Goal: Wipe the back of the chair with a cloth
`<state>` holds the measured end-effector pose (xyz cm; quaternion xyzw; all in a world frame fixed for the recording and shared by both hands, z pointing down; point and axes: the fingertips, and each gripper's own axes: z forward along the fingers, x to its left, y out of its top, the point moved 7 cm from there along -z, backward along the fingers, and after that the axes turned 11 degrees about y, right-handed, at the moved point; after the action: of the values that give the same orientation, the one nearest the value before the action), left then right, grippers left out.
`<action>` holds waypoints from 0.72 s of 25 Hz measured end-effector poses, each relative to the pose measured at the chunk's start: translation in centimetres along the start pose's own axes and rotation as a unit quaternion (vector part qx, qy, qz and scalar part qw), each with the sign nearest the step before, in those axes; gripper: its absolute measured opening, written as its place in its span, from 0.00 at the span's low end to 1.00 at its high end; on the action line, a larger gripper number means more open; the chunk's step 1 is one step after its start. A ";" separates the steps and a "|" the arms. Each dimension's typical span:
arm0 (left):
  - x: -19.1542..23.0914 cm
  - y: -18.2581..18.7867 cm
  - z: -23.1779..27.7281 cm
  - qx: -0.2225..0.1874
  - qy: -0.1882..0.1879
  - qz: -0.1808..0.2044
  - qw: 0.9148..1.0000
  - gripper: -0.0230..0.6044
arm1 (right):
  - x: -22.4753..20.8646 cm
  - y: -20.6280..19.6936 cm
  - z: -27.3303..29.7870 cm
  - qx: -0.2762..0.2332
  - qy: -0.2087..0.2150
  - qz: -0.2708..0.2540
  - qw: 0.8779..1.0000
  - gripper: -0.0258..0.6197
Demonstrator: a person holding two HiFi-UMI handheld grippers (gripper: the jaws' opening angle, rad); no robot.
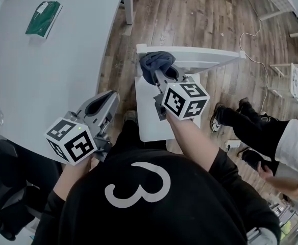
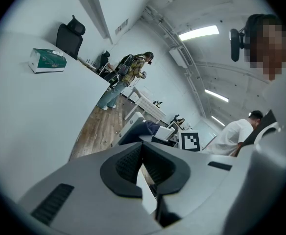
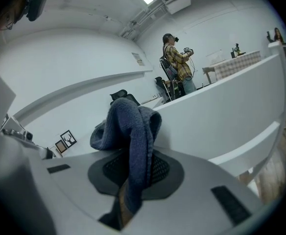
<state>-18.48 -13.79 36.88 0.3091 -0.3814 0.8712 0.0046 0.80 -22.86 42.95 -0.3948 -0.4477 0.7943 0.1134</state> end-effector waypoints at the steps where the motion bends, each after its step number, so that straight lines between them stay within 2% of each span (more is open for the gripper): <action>1: -0.1 0.0 0.0 0.000 0.000 0.000 1.000 0.06 | 0.0 0.0 0.0 0.000 0.000 0.000 1.000 0.12; 10: -1.1 -0.5 0.4 0.005 0.007 -0.004 1.000 0.06 | -0.6 0.2 -0.3 0.002 0.012 0.002 1.000 0.12; 18: -2.2 -1.3 0.8 0.008 0.014 -0.005 1.000 0.06 | -2.6 0.4 -2.1 -0.004 -0.001 0.005 1.000 0.12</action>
<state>-15.98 -12.90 37.00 0.2988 -0.3731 0.8783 0.0120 4.14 -23.15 43.34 -0.3964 -0.4492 0.7935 0.1070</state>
